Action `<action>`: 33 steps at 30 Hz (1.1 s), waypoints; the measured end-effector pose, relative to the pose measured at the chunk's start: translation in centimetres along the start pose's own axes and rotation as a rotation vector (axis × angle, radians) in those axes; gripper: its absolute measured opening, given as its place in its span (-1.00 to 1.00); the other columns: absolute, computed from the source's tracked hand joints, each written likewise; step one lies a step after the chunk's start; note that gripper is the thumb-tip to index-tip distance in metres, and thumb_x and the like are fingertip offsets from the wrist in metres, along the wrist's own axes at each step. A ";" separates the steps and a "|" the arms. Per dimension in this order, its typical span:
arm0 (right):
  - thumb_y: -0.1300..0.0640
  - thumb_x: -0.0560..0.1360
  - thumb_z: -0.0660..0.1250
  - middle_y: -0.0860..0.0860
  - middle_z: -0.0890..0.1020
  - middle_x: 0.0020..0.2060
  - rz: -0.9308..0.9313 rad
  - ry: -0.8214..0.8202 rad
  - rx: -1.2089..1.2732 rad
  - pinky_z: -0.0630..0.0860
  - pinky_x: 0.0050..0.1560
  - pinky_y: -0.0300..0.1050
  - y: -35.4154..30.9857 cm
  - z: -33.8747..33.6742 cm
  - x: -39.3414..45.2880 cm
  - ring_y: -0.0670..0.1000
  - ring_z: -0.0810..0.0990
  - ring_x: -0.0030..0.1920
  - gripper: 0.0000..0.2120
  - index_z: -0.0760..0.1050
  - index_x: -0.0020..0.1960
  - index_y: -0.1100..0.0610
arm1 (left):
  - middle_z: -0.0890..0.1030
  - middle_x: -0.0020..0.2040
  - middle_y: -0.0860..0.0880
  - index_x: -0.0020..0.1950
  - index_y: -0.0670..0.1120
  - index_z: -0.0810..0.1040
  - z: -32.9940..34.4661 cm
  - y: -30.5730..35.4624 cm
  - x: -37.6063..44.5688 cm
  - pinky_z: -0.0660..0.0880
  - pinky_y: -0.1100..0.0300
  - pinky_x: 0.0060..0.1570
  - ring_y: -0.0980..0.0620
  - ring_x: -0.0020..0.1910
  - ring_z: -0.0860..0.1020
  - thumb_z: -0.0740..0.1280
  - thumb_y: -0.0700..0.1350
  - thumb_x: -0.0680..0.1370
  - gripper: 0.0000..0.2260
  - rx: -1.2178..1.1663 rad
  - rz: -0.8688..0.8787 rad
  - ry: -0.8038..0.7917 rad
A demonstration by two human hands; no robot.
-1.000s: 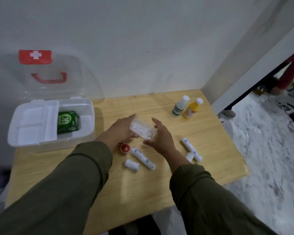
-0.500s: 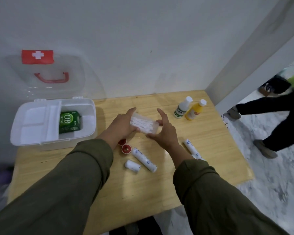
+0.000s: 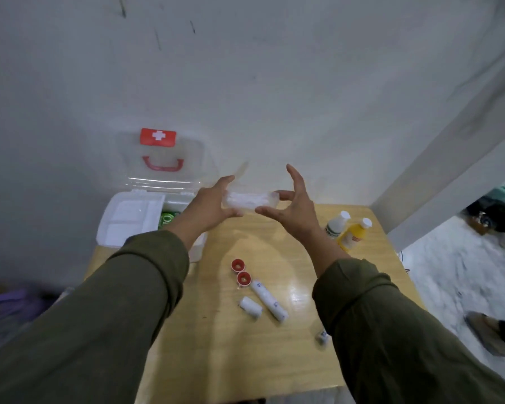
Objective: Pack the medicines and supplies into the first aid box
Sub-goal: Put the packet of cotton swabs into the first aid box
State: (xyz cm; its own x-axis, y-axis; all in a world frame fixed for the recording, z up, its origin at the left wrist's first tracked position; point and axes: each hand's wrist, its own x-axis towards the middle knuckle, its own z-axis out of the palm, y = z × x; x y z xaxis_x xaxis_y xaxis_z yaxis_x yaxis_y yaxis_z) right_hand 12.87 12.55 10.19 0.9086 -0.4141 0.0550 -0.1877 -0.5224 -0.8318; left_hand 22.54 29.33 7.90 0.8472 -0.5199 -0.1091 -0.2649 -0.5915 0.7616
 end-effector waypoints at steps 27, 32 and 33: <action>0.02 0.24 0.58 0.10 0.49 0.27 -0.085 -0.447 -0.198 0.43 0.25 0.12 -4.2 13.3 -1.3 0.11 0.46 0.27 0.02 0.00 0.48 -0.14 | 0.09 0.55 -0.09 0.52 0.00 0.06 -7.2 -13.5 -8.6 0.19 -0.06 0.41 -0.13 0.51 0.05 0.57 0.09 0.26 -0.02 0.140 -0.313 0.254; -0.05 0.24 0.56 0.07 0.54 0.21 -0.142 -0.471 -0.320 0.43 0.24 0.22 -4.3 15.2 -1.1 0.11 0.50 0.19 -0.01 -0.01 0.46 -0.22 | 0.11 0.54 -0.07 0.52 0.00 0.06 -7.2 -13.4 -8.7 0.19 -0.05 0.42 -0.11 0.51 0.06 0.58 0.08 0.25 0.00 0.115 -0.326 0.279; -0.05 0.26 0.55 0.06 0.54 0.21 -0.146 -0.478 -0.325 0.42 0.25 0.22 -4.3 15.5 -1.0 0.11 0.52 0.18 -0.01 -0.01 0.46 -0.21 | 0.11 0.54 -0.07 0.52 -0.01 0.05 -7.2 -13.4 -8.7 0.19 -0.06 0.42 -0.11 0.51 0.06 0.58 0.07 0.25 0.00 0.110 -0.328 0.281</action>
State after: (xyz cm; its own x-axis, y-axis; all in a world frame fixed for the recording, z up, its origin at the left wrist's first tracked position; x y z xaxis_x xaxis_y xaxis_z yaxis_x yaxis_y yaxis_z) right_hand 18.50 26.75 5.18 0.9866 0.0212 -0.1620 -0.0847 -0.7815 -0.6182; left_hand 22.02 46.21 3.26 0.9829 -0.1152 -0.1437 0.0039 -0.7672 0.6414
